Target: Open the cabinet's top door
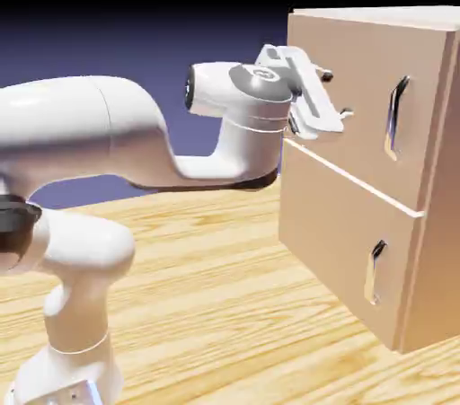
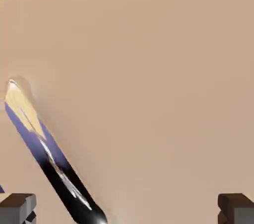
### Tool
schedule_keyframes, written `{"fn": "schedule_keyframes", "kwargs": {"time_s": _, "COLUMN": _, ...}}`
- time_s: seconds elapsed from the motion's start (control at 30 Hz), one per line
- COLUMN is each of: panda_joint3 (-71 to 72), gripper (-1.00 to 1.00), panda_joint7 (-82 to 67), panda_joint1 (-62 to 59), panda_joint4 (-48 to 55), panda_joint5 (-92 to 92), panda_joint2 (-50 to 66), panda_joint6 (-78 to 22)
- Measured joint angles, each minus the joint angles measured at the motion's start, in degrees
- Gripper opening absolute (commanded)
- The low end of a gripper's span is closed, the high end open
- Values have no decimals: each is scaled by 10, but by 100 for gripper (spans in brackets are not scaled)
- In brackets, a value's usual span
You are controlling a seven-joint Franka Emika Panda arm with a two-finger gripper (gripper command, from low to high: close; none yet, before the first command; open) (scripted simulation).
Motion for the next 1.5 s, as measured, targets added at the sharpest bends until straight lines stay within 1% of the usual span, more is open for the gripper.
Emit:
{"fn": "schedule_keyframes", "kwargs": {"time_s": 0.33, "panda_joint3": -108, "gripper": 0, "panda_joint7": -121, "panda_joint1": 101, "panda_joint4": 47, "panda_joint5": -249, "panda_joint2": -46, "panda_joint6": -20}}
{"fn": "schedule_keyframes", "kwargs": {"time_s": 0.4, "panda_joint3": -112, "gripper": 0, "panda_joint7": -125, "panda_joint1": 105, "panda_joint4": 49, "panda_joint5": -259, "panda_joint2": -48, "panda_joint6": -20}}
{"fn": "schedule_keyframes", "kwargs": {"time_s": 0.53, "panda_joint3": -157, "gripper": 0, "panda_joint7": -127, "panda_joint1": 188, "panda_joint4": 116, "panda_joint5": -268, "panda_joint2": -33, "panda_joint6": -27}}
{"fn": "schedule_keyframes", "kwargs": {"time_s": 0.57, "panda_joint3": -166, "gripper": -100, "panda_joint7": -128, "panda_joint1": 205, "panda_joint4": 130, "panda_joint5": -269, "panda_joint2": -30, "panda_joint6": -29}}
{"fn": "schedule_keyframes", "kwargs": {"time_s": 0.63, "panda_joint3": -166, "gripper": -100, "panda_joint7": -128, "panda_joint1": 205, "panda_joint4": 130, "panda_joint5": -269, "panda_joint2": -30, "panda_joint6": -29}}
{"fn": "schedule_keyframes", "kwargs": {"time_s": 0.93, "panda_joint3": -29, "gripper": -100, "panda_joint7": -119, "panda_joint1": 27, "panda_joint4": -57, "panda_joint5": -195, "panda_joint2": -37, "panda_joint6": -163}}
{"fn": "schedule_keyframes", "kwargs": {"time_s": 1.17, "panda_joint3": 111, "gripper": -100, "panda_joint7": -135, "panda_joint1": -97, "panda_joint4": -196, "panda_joint5": -83, "panda_joint2": -78, "panda_joint6": -278}}
{"fn": "schedule_keyframes", "kwargs": {"time_s": 1.33, "panda_joint3": 215, "gripper": -100, "panda_joint7": -150, "panda_joint1": -147, "panda_joint4": -270, "panda_joint5": 16, "panda_joint2": -119, "panda_joint6": -358}}
{"fn": "schedule_keyframes", "kwargs": {"time_s": 1.5, "panda_joint3": 319, "gripper": -100, "panda_joint7": -161, "panda_joint1": -163, "panda_joint4": -320, "panda_joint5": 124, "panda_joint2": -153, "panda_joint6": -437}}
